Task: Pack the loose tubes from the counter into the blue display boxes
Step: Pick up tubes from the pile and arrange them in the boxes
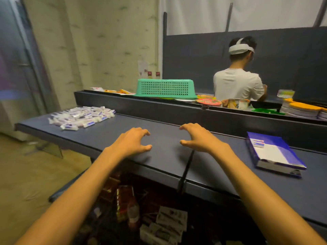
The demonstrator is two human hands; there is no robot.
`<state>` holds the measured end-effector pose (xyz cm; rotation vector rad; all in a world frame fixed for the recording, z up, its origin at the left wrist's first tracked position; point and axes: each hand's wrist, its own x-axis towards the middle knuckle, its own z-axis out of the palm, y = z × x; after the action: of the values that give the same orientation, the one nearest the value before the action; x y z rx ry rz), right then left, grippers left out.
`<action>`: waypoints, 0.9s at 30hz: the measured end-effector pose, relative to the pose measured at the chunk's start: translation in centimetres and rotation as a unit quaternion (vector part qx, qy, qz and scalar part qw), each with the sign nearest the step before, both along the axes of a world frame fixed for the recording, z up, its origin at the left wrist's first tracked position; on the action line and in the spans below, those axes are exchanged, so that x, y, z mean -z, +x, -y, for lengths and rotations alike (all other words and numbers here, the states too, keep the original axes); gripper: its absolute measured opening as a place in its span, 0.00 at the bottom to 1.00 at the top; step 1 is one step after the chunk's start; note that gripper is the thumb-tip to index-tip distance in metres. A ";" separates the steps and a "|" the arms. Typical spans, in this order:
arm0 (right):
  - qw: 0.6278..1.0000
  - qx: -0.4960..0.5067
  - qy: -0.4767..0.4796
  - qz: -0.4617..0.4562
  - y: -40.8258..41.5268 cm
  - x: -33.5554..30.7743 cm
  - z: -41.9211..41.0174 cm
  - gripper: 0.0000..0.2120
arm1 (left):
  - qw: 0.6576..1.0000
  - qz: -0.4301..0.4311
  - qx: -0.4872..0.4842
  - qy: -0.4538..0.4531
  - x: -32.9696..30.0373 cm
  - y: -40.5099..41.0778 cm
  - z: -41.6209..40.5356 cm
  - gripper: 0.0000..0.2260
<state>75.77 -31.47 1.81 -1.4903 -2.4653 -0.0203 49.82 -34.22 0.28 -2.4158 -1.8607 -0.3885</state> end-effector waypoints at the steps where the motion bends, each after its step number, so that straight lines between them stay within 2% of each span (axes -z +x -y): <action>1: 1.000 -0.010 0.001 0.001 -2.4 0.1 0.2 0.28 | 1.000 0.001 -0.007 0.001 0.0 -2.4 0.6 0.24; 7: 0.998 -0.058 0.006 0.002 -18.8 0.2 1.2 0.27 | 0.999 0.008 -0.045 0.004 -0.1 -18.3 4.3 0.24; 12: 0.998 -0.066 0.002 0.019 -28.9 -0.5 0.5 0.27 | 0.996 0.033 -0.084 0.018 -0.3 -28.4 5.0 0.25; 19: 0.997 -0.066 -0.008 0.024 -38.1 0.5 -3.6 0.28 | 0.993 0.043 -0.105 0.011 0.9 -37.2 1.8 0.25; 27: 0.998 -0.052 -0.002 -0.031 -44.9 0.9 -11.6 0.27 | 0.996 0.028 -0.088 0.004 0.2 -44.0 -7.1 0.24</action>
<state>30.83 -19.88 0.93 -1.3405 -2.4907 0.0489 5.84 -27.13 0.12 -2.2349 -2.0705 -0.4532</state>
